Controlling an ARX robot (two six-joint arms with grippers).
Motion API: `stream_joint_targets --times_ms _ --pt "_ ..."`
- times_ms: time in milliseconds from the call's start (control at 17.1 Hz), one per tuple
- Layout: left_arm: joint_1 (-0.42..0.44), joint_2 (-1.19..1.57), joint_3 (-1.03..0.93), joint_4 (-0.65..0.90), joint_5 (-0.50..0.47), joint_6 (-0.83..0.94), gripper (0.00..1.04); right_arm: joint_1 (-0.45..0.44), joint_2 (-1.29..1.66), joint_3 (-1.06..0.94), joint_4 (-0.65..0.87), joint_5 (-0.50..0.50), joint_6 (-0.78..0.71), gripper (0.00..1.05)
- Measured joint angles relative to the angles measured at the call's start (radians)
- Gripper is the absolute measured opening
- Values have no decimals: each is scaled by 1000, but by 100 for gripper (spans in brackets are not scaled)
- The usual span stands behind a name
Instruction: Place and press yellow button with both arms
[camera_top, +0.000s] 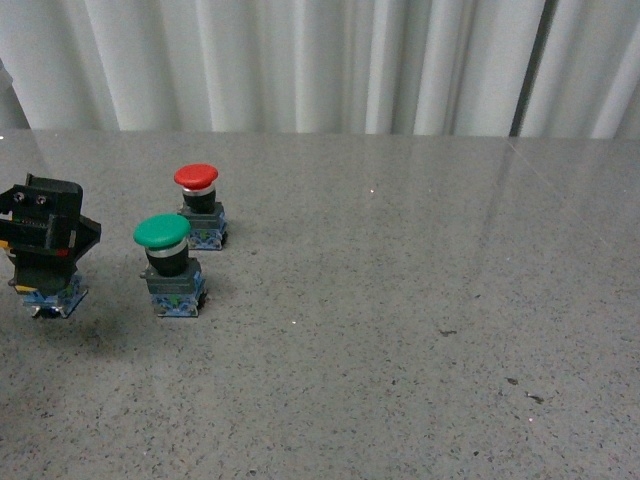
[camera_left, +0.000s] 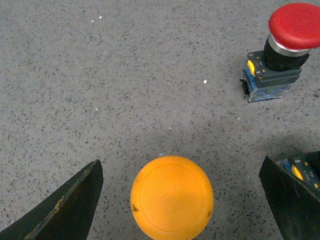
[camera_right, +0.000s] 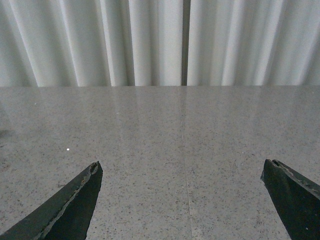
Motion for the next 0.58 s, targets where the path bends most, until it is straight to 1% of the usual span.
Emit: stream_joint_targets --times_ms 117,175,467,526,584 --pt "0 0 -13 6 -10 -5 98 0 0 0 0 0 0 98" --pt "4 0 -23 7 -10 -7 93 0 0 0 0 0 0 98" --pt "17 8 -26 16 -16 -22 43 0 0 0 0 0 0 98" --pt "16 6 -26 14 -16 -23 40 0 0 0 0 0 0 98" --pt "17 -3 -26 0 -19 -23 38 0 0 0 0 0 0 98"
